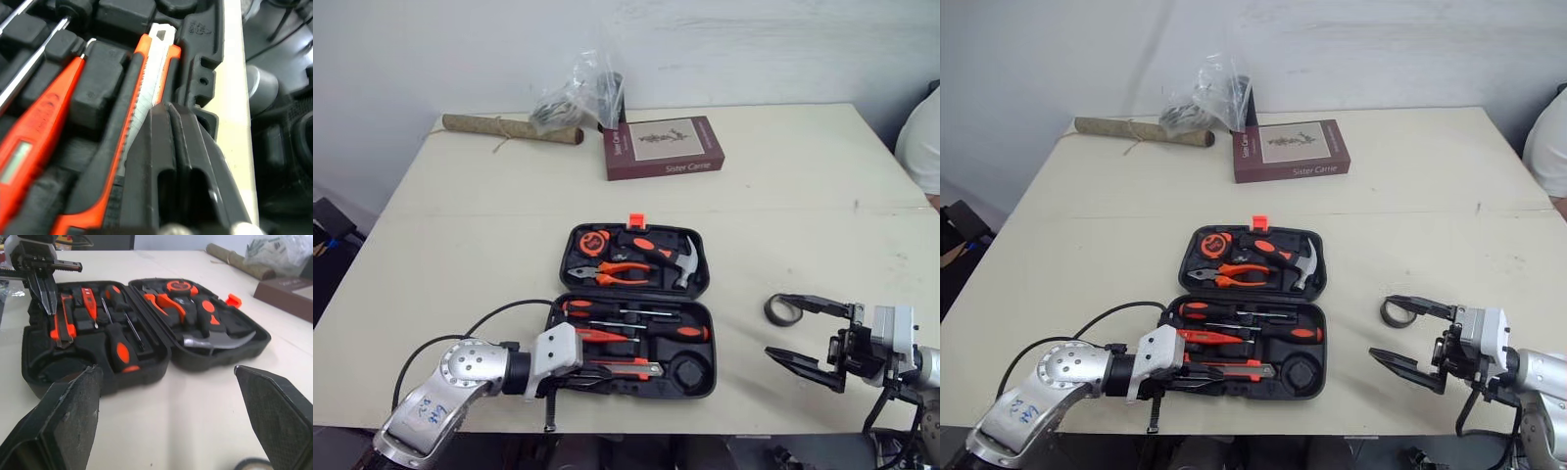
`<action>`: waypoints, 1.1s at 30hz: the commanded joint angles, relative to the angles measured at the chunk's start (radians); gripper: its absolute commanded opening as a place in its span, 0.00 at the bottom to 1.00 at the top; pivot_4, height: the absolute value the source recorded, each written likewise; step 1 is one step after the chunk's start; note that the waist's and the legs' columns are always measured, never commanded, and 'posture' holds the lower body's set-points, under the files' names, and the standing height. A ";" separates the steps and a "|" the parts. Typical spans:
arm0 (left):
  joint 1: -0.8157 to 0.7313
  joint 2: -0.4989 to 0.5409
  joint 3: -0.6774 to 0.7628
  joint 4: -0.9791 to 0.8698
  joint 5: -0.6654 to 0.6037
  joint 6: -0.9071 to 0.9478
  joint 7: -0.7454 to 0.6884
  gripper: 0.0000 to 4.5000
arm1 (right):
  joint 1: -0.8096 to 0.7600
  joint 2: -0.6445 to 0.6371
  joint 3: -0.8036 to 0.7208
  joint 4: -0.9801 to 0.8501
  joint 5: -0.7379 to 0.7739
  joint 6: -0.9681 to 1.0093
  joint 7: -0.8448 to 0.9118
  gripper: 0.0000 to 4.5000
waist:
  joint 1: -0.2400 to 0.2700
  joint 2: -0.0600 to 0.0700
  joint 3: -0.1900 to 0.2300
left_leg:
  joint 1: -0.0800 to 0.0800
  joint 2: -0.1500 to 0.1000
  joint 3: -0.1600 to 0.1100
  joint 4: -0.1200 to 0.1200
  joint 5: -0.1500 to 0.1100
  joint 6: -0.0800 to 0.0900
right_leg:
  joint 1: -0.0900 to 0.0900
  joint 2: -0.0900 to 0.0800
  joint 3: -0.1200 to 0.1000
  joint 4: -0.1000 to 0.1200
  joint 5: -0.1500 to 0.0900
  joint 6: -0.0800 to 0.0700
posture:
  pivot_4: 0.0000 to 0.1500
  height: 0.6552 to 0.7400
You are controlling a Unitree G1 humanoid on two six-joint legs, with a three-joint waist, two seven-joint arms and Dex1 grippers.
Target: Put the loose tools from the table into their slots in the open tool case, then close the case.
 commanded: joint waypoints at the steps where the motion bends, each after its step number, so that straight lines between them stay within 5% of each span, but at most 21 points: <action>1: 0.047 -0.027 0.179 0.005 -0.124 -0.129 -0.047 0.01 | 0.031 -0.017 -0.116 0.077 0.001 -0.066 0.000 1.00 | -0.002 -0.007 0.004 | -0.001 0.001 0.000 0.000 0.000 -0.001 | -0.001 0.001 0.000 0.000 -0.001 -0.001 | 1.00 1.00; 7: 0.169 -0.024 0.509 0.146 -0.163 -0.245 -0.030 0.50 | 0.081 -0.049 -0.303 0.362 -0.034 -0.240 0.001 1.00 | -0.011 -0.012 0.007 | -0.002 0.002 0.001 0.000 0.000 -0.004 | -0.001 0.005 -0.003 -0.005 -0.001 -0.002 | 1.00 1.00; 10: 0.196 -0.004 0.676 0.338 -0.133 -0.333 -0.011 0.84 | 0.078 -0.066 -0.386 0.522 -0.054 -0.319 -0.056 1.00 | -0.024 -0.014 0.009 | -0.002 0.003 0.001 0.000 -0.001 -0.003 | -0.001 0.006 -0.005 -0.006 -0.001 -0.002 | 1.00 1.00; 12: 0.199 0.022 0.761 0.499 -0.099 -0.397 0.018 0.98 | 0.080 -0.082 -0.425 0.624 -0.066 -0.354 -0.096 1.00 | -0.030 -0.016 0.010 | -0.002 0.003 0.001 0.000 -0.003 -0.001 | -0.001 0.004 -0.005 -0.006 -0.001 -0.001 | 1.00 1.00; 20: 0.146 0.063 0.806 0.593 -0.077 -0.495 0.060 0.98 | -0.003 -0.186 -0.412 0.792 -0.098 -0.373 -0.153 1.00 | -0.053 -0.016 0.011 | -0.002 0.002 0.000 -0.001 -0.007 -0.007 | -0.002 -0.002 -0.001 -0.004 -0.001 -0.001 | 1.00 1.00; 28: 0.079 0.063 0.653 0.274 -0.241 -0.288 0.007 0.98 | -0.022 -0.228 -0.214 0.297 -0.115 0.073 -0.311 1.00 | -0.054 -0.014 0.012 | -0.002 0.002 0.001 -0.002 -0.005 -0.012 | -0.002 -0.002 -0.001 -0.003 -0.001 -0.001 | 1.00 1.00; 33: 0.015 0.100 0.518 0.113 -0.331 -0.148 -0.063 0.98 | 0.009 -0.394 -0.085 -0.049 -0.098 0.428 -0.265 1.00 | -0.051 -0.012 0.013 | -0.003 0.002 0.000 -0.002 -0.003 -0.010 | -0.003 0.000 -0.001 -0.002 -0.001 -0.001 | 1.00 1.00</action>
